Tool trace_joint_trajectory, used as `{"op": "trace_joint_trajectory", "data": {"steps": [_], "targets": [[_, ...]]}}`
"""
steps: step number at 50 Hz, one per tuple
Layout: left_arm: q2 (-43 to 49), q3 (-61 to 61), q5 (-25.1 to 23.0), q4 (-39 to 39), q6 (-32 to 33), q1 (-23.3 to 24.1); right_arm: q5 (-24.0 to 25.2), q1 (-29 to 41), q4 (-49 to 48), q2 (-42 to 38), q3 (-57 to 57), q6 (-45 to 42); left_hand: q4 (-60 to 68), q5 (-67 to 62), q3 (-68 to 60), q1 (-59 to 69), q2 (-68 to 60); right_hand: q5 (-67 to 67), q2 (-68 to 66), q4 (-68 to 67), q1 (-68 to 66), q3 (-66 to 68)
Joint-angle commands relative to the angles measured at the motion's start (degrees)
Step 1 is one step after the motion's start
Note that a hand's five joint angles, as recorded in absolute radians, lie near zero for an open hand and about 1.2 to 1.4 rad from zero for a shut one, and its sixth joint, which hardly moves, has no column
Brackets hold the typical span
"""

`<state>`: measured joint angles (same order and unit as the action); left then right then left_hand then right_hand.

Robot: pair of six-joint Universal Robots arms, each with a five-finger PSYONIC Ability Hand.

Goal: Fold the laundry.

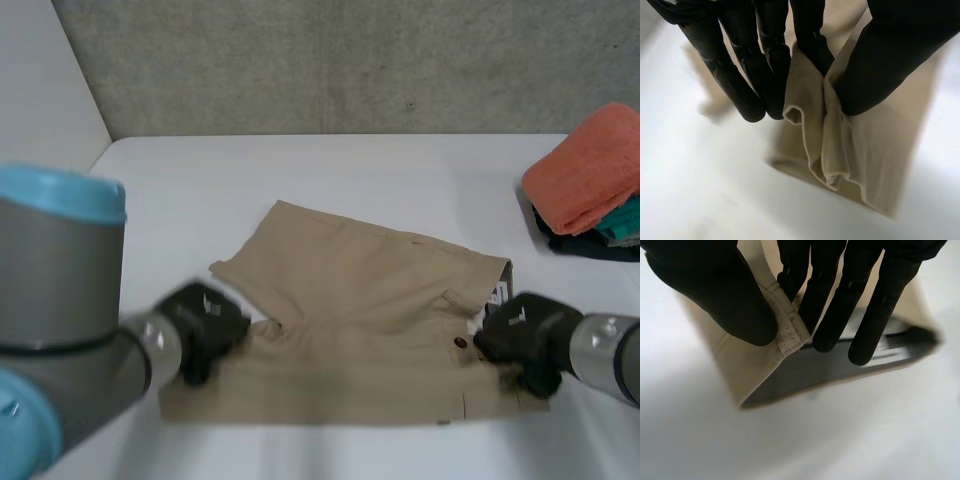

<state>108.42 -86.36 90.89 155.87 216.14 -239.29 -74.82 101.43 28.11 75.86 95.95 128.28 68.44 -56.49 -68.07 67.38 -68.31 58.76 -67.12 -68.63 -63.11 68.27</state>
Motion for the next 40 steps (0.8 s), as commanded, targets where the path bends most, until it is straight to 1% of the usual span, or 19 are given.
{"op": "trace_joint_trajectory", "data": {"steps": [1,4,7,8,11,12,15,16,17,18,19,22,25,29,30,31,34,36,40], "targets": [[10.7,22.2,0.9,9.3,0.2,-0.5,-5.8,1.7,-18.1,-3.3,-7.7,14.1,11.6,-13.5,-11.9,12.6,-11.7,11.2,-12.9,-11.4,-16.9,11.7],[16.1,29.6,0.9,12.0,0.7,-0.4,-7.7,2.4,-23.5,-5.9,-9.6,17.3,11.6,-13.5,-11.9,12.6,-11.7,11.2,-12.9,-11.4,-16.9,11.7],[24.4,39.8,1.1,14.5,1.9,-0.2,-10.2,3.4,-30.1,-10.5,-12.8,19.7,11.6,-13.5,-11.9,12.6,-11.7,11.2,-12.9,-11.4,-16.9,11.7],[28.8,45.1,1.4,15.0,3.1,-0.1,-11.6,3.8,-33.3,-13.2,-14.4,19.5,11.6,-13.5,-11.9,12.6,-11.7,11.2,-12.9,-11.4,-16.9,11.7],[35.7,52.9,2.3,14.6,4.9,0.0,-14.2,4.3,-37.7,-17.0,-16.5,18.1,11.6,-13.5,-11.9,12.6,-11.7,11.2,-12.9,-11.4,-16.9,11.7],[39.5,57.7,3.1,14.1,5.3,-0.1,-15.4,4.4,-40.7,-19.5,-17.9,17.0,11.6,-13.5,-11.9,12.6,-11.7,11.2,-12.9,-11.4,-16.9,11.7],[43.0,62.9,3.2,13.1,5.0,0.1,-16.9,4.6,-45.5,-23.1,-20.1,15.5,9.4,-11.4,-9.8,10.5,-9.5,11.2,-12.9,-11.4,-16.9,11.7],[44.1,64.9,2.5,12.9,4.0,0.5,-17.5,4.9,-48.6,-25.3,-21.5,14.3,-29.7,27.8,29.4,-28.7,29.6,-31.4,29.8,31.3,25.8,-30.9],[44.1,65.4,2.2,12.9,3.5,0.8,-17.9,5.2,-49.5,-26.3,-22.3,13.9,-53.3,51.3,52.9,-52.2,53.2,-58.7,57.0,58.5,53.0,-58.2],[44.1,65.5,2.1,12.9,3.0,1.2,-18.1,5.4,-50.4,-27.1,-22.9,13.6,-58.4,56.5,58.1,-57.4,58.3,-58.8,57.1,58.6,53.1,-58.3],[43.3,65.1,1.8,13.0,1.8,1.9,-18.5,5.7,-51.1,-28.0,-23.7,13.1,-58.4,56.5,58.1,-57.4,58.3,-58.8,57.1,58.6,53.1,-58.3],[41.0,63.2,2.0,13.2,-0.3,2.2,-18.5,6.0,-50.4,-27.1,-22.9,13.9,-58.4,56.5,58.1,-57.4,58.3,-58.8,57.1,58.6,53.1,-58.3],[36.9,57.8,2.4,14.5,-3.0,2.1,-18.3,5.7,-45.6,-22.3,-20.5,17.0,-58.4,56.5,58.1,-57.4,58.3,-58.8,57.1,58.6,53.1,-58.3],[31.1,48.9,2.3,17.2,-5.4,1.4,-15.1,4.5,-31.3,-14.2,-17.2,20.9,-58.4,56.5,58.1,-57.4,58.3,-58.8,57.1,58.6,53.1,-58.3],[29.9,47.0,2.2,17.8,-5.8,1.2,-13.9,4.0,-28.2,-12.9,-16.5,21.7,-58.4,56.5,58.1,-57.4,58.3,-58.8,57.1,58.6,53.1,-58.3],[27.7,43.2,1.8,19.3,-6.4,0.8,-11.3,2.6,-22.6,-10.9,-15.1,23.1,-58.4,56.5,58.1,-57.4,58.3,-58.8,57.1,58.6,53.1,-58.3],[25.1,38.1,1.1,21.7,-7.2,0.4,-8.4,1.6,-15.8,-10.4,-12.7,24.8,-58.4,56.5,58.1,-57.4,58.3,-58.8,57.1,58.6,53.1,-58.3],[23.2,34.2,0.4,24.0,-7.3,0.1,-6.9,0.8,-15.6,-10.6,-10.6,25.5,-58.4,56.5,58.1,-57.4,58.3,-58.8,57.1,58.6,53.1,-58.3],[23.2,31.2,1.1,25.1,-5.2,0.0,-7.4,0.1,-20.3,-10.3,-7.1,24.7,-58.4,56.5,58.1,-57.4,58.3,-58.8,57.1,58.6,53.1,-58.3]]}}
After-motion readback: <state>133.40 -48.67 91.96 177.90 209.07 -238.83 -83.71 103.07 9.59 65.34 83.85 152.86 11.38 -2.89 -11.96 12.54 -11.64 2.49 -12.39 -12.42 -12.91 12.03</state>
